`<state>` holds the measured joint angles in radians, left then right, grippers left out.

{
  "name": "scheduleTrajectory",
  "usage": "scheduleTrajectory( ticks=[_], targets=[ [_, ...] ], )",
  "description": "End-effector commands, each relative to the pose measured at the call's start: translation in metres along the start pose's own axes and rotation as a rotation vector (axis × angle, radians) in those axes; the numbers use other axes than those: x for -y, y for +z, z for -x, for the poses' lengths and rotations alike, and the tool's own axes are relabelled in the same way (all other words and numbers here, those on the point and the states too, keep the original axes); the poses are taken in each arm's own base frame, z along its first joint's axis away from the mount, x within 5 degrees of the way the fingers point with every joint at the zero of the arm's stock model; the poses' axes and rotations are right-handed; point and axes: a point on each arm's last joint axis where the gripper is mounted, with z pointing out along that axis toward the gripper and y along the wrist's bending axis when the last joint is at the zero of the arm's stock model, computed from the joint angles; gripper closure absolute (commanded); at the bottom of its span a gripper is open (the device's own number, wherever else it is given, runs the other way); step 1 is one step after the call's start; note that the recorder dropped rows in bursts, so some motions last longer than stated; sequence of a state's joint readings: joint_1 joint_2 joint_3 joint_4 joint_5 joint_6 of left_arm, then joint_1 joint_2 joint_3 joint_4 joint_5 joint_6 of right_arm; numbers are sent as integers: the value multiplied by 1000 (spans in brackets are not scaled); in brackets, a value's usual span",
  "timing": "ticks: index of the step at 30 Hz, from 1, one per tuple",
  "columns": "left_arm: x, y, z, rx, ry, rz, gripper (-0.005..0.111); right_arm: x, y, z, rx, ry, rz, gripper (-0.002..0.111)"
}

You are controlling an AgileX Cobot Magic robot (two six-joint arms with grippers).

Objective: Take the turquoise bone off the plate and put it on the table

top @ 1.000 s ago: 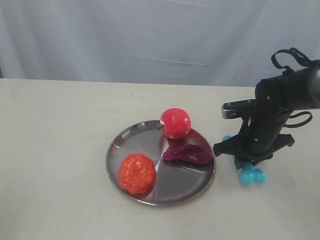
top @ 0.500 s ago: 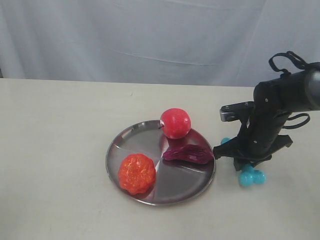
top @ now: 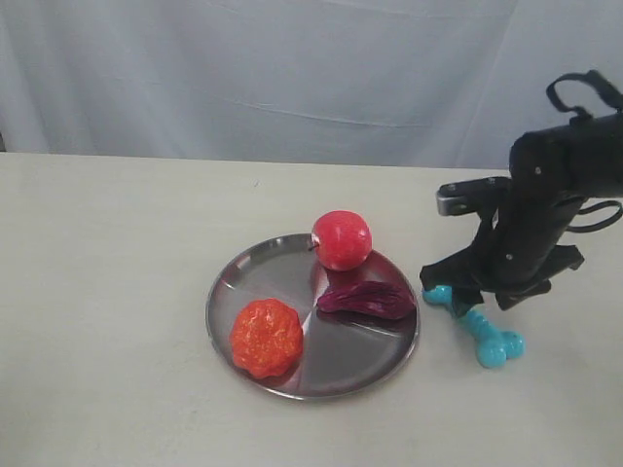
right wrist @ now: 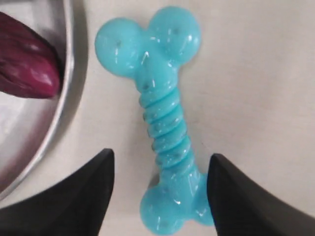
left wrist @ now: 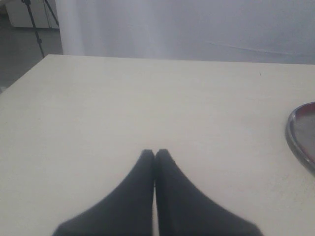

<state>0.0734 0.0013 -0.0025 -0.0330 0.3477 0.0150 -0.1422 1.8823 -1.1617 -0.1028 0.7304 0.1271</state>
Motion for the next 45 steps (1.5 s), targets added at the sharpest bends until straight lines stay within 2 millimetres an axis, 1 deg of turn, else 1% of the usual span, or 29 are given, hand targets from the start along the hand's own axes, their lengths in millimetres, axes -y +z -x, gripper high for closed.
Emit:
scheduleTrajectory(
  ticks=[1, 2, 3, 4, 5, 6, 7, 8, 9, 10, 13, 15, 18, 21, 26, 29, 34, 37, 45],
  targets=[
    [0, 0, 0, 4, -5, 5, 107, 7, -59, -3, 118, 13, 1, 54],
    [0, 0, 0, 4, -5, 5, 107, 8, -80, -6, 165, 9, 1, 54],
    [0, 0, 0, 4, -5, 5, 107, 9, -93, -8, 196, 4, 2, 54],
    [0, 0, 0, 4, -5, 5, 107, 10, -115, -13, 254, -7, 3, 54],
    [0, 0, 0, 4, -5, 5, 107, 11, -129, -17, 289, -17, 7, 54],
    [0, 0, 0, 4, -5, 5, 107, 12, -148, -24, 334, -32, 10, 63],
    [0, 0, 0, 4, -5, 5, 107, 13, -161, -30, 361, -55, 13, 73],
    [0, 0, 0, 4, -5, 5, 107, 14, -180, -39, 406, -80, 15, 90],
    [0, 0, 0, 4, -5, 5, 107, 14, -189, -45, 435, -81, 16, 103],
    [0, 0, 0, 4, -5, 5, 107, 16, -205, -55, 512, -69, 20, 108],
    [0, 0, 0, 4, -5, 5, 107, 17, -227, -73, 669, -18, 47, 108],
    [0, 0, 0, 4, -5, 5, 107, 18, -237, -88, 776, -10, 53, 108],
    [0, 0, 0, 4, -5, 5, 107, 19, -244, -111, 922, -24, 48, 108],
    [0, 0, 0, 4, -5, 5, 107, 20, -244, -135, 1011, -41, 40, 108],
    [0, 0, 0, 4, -5, 5, 107, 20, -227, -171, 1085, -28, 52, 108],
    [0, 0, 0, 4, -5, 5, 107, 20, -221, -189, 1150, -26, 53, 108],
    [0, 0, 0, 4, -5, 5, 107, 20, -213, -210, 1192, -9, 70, 108],
    [0, 0, 0, 4, -5, 5, 107, 21, -214, -220, 1221, -8, 70, 108],
    [0, 0, 0, 4, -5, 5, 107, 22, -222, -231, 1281, -4, 71, 108]
  ],
)
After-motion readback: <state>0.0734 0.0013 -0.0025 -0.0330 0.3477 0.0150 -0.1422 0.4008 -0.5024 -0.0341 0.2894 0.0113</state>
